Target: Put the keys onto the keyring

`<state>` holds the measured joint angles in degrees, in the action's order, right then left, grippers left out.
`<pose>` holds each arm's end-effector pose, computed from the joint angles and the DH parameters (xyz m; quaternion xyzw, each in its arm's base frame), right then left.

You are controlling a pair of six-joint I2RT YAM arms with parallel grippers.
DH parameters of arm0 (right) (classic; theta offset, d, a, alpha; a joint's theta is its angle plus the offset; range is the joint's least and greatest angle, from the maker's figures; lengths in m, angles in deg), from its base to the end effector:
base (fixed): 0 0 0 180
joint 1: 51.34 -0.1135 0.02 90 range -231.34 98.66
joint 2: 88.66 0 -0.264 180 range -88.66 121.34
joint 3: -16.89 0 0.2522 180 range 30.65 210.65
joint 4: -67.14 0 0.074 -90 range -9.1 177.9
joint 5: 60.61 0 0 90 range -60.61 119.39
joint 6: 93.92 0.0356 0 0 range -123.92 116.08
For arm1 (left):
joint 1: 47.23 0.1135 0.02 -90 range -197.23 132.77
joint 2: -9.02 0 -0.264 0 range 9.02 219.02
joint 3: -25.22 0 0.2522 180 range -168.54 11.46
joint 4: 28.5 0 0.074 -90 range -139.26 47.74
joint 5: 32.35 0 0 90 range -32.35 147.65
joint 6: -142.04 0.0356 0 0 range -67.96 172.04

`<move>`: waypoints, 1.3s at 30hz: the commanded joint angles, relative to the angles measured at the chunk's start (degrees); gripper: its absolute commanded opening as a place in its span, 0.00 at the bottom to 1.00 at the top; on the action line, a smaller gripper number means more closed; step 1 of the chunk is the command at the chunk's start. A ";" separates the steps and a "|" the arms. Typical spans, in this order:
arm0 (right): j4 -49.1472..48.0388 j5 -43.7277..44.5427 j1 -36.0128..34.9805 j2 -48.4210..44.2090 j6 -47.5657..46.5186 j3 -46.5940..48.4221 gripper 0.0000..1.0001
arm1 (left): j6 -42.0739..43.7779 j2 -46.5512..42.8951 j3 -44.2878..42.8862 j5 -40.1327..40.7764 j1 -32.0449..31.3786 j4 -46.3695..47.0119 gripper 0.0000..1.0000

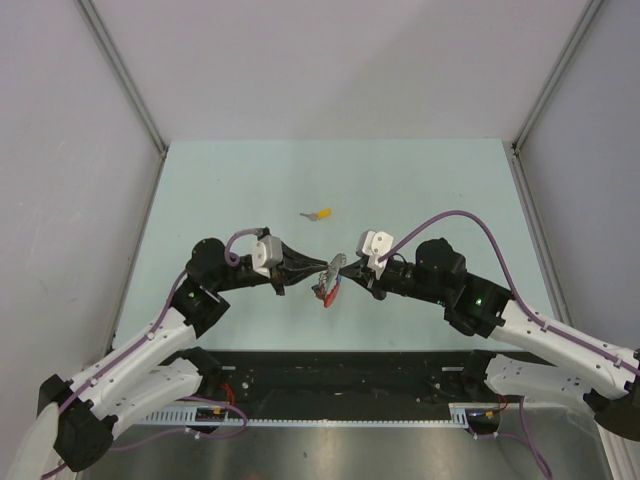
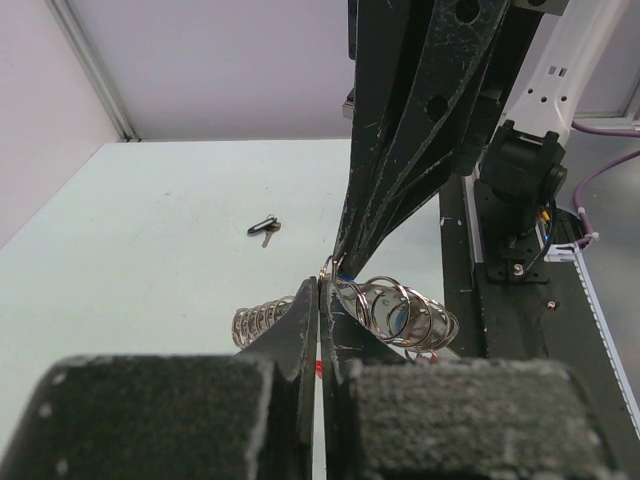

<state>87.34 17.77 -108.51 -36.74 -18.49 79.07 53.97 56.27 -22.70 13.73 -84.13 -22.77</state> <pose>0.1092 0.1825 0.3474 -0.4991 0.5792 0.3047 0.5680 0.1387 -0.1350 0.3214 0.4684 0.4904 -0.4455 0.5846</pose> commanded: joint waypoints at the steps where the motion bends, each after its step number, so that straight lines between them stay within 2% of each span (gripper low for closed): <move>1: -3.88 -1.12 -0.14 0.02 1.21 1.41 0.00 | -1.41 -0.75 0.23 -1.34 0.34 4.68 0.00; 20: -5.03 -0.16 -0.40 -0.06 2.35 1.32 0.00 | -1.58 0.31 0.23 -2.40 0.26 4.68 0.00; 39: -9.16 5.90 -2.42 -0.50 3.49 0.44 0.00 | -0.97 2.68 -1.09 -4.33 -1.06 1.70 0.00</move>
<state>86.47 22.56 -110.26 -36.04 -16.02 78.70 53.45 58.10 -22.39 12.31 -84.22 -20.13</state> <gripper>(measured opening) 0.007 0.003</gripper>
